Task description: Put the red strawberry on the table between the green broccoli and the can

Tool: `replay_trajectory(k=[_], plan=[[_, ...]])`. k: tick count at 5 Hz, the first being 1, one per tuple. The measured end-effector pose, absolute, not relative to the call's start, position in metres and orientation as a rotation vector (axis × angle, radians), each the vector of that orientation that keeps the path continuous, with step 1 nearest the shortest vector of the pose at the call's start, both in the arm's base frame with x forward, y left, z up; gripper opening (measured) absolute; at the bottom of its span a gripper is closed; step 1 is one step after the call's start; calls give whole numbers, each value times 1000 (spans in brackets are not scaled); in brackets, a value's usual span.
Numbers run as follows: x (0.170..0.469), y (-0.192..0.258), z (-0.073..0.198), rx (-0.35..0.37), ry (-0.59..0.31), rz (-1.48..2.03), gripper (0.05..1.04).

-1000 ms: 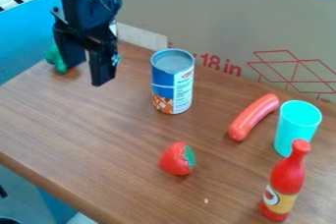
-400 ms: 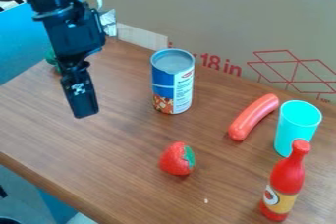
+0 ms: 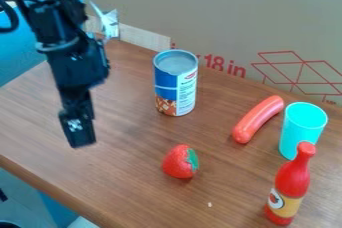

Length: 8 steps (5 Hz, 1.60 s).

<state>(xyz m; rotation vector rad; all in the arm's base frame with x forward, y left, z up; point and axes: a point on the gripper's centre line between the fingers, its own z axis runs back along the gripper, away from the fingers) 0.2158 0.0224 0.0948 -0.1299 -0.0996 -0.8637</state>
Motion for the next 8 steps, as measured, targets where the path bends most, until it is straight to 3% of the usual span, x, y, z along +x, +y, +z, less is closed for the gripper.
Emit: replay_trajectory(k=[2,5,6,8], plan=[[217,-19,74,9,-148,-1028,1001],[227,-32,56,-44,-143,-983,1001],[233,-38,57,-43,-189,-956,1001],[241,-55,51,-14,-182,-963,1001]])
